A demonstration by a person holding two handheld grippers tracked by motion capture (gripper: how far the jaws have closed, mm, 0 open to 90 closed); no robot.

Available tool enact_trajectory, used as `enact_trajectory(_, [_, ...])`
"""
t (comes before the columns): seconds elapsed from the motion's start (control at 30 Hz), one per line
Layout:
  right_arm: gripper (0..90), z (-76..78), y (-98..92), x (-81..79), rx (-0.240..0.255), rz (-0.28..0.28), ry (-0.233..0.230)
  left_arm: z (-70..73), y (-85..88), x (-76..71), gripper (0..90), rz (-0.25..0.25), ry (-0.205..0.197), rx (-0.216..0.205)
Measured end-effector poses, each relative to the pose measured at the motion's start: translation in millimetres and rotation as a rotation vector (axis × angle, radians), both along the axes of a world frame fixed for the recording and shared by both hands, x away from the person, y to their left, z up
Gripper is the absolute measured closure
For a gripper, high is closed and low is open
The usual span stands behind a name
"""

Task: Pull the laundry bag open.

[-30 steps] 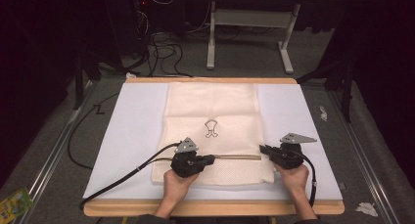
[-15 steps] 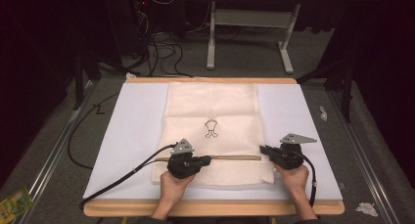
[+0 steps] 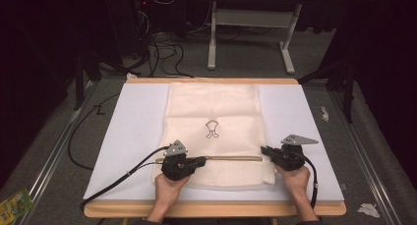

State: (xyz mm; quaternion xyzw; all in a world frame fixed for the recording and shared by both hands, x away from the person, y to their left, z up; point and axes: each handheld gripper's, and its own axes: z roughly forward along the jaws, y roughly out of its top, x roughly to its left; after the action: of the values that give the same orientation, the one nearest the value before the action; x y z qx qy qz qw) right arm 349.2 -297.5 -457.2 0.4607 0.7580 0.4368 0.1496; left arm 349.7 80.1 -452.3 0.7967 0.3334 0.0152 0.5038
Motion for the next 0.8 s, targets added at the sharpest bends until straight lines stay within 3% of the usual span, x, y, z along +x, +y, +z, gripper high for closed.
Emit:
enact_trajectory(0.63, [88.1, -3.0, -1.4, 0.1, 0.007, 0.001, -0.002, -0.3, 15.7, 0.0, 87.0, 0.035, 0.023, -0.031])
enact_trajectory(0.8, [88.1, -2.5, -1.3, 0.1, 0.002, -0.004, 0.001, 1.7, 22.0, 0.1, 87.1, 0.043, 0.013, -0.038])
